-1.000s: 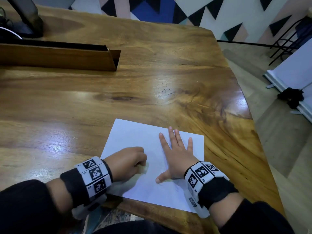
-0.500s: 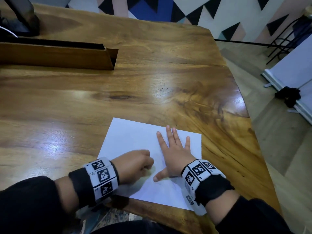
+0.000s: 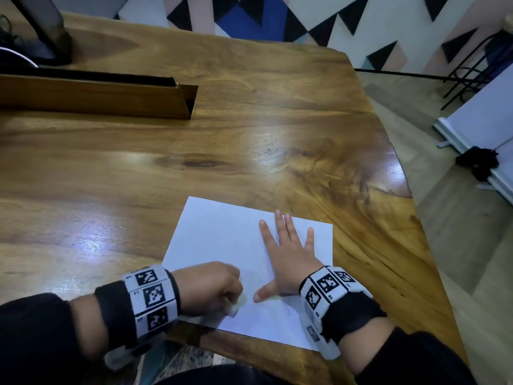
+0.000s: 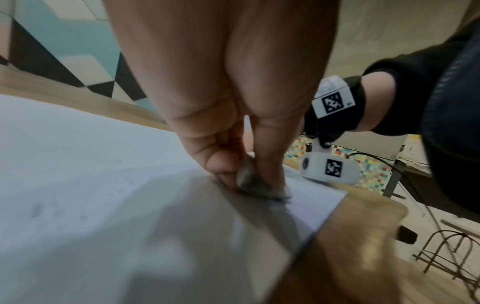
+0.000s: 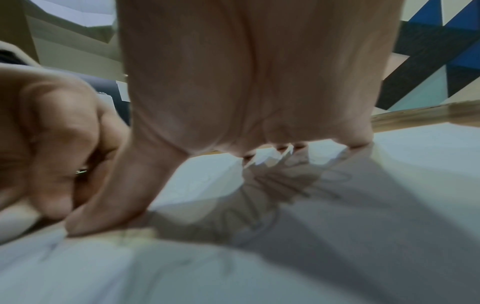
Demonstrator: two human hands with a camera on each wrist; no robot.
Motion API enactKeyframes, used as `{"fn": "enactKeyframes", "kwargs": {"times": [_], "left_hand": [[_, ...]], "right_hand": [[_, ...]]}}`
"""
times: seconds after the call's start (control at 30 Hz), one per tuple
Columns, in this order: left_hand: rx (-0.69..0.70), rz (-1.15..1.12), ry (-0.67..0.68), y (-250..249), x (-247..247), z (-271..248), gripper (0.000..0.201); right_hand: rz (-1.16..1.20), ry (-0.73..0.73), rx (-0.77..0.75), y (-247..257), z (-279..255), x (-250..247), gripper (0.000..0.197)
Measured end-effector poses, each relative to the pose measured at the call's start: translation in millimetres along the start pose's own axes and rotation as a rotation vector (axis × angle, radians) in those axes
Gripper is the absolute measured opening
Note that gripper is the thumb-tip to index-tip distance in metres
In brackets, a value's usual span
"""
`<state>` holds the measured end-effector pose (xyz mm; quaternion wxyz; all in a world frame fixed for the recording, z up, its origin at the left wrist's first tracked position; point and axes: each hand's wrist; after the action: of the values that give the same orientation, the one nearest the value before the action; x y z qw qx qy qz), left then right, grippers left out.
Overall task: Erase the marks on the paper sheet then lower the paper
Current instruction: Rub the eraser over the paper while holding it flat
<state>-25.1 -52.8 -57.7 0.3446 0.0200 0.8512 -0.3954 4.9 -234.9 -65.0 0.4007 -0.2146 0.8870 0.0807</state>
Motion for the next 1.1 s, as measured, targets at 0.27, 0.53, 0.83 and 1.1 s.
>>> {"fn": "enactKeyframes", "kwargs": {"times": [0.27,0.53,0.83,1.1], "left_hand": [[-0.083,-0.008,-0.214,3,2,8,0.008],[-0.129,-0.047,-0.372,6,-38,26,0.012],[-0.083,-0.16,-0.52,24,-14,29,0.006],[-0.143,-0.113,-0.512,29,-21,7,0.009]], "right_hand": [[0.007,-0.004,-0.001,0,-1,0,0.142],[0.039,-0.039,-0.012,-4,0,2,0.142],[0.22,-0.085,0.023,-27,-8,-4,0.135],[0.246,-0.132,-0.044,-11,-8,1,0.13]]}}
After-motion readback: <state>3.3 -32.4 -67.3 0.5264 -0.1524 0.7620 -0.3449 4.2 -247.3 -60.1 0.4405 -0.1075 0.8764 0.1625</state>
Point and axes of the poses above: each hand's wrist, its own z-axis towards the middle knuckle, its own x-axis out of the palm, y = z × x, and after that the axes turned 10 degrees about -z, right-handed
